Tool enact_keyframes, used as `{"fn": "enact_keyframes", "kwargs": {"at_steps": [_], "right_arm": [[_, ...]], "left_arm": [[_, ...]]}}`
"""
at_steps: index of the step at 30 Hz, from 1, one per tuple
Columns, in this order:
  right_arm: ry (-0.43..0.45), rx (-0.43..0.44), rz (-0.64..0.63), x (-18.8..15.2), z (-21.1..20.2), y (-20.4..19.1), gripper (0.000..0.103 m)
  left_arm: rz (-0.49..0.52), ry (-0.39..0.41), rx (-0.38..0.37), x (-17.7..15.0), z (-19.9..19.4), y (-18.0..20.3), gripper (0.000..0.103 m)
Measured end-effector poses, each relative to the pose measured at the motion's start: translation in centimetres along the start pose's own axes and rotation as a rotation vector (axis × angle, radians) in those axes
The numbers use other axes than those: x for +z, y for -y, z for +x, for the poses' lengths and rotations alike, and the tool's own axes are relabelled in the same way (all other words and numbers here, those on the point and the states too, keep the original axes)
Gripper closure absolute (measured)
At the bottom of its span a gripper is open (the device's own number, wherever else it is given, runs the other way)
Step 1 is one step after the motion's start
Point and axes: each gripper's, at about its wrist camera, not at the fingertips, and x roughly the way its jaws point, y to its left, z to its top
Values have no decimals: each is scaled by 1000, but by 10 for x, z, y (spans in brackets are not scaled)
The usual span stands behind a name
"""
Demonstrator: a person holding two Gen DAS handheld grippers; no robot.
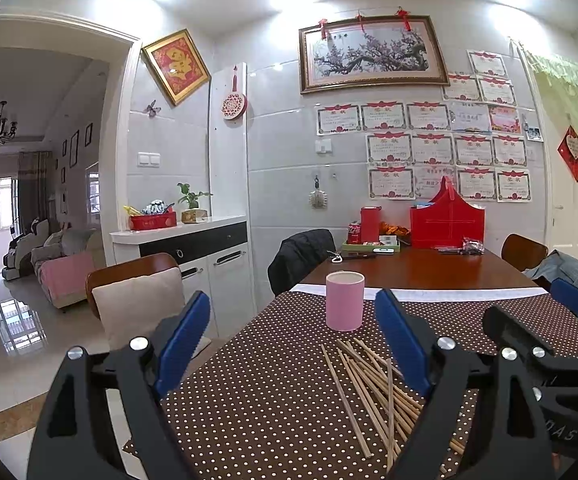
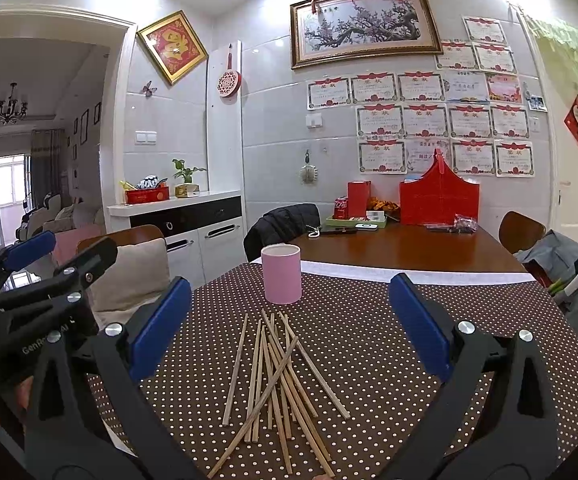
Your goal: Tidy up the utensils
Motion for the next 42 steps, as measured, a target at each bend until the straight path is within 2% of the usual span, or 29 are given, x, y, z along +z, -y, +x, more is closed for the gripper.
{"fn": "enact_keyframes", "kwargs": {"at_steps": [42], "right_arm": [[-22, 8, 13, -5, 2, 7, 6]], "left_arm": [[-2, -8, 10, -19, 3, -8, 20]]}}
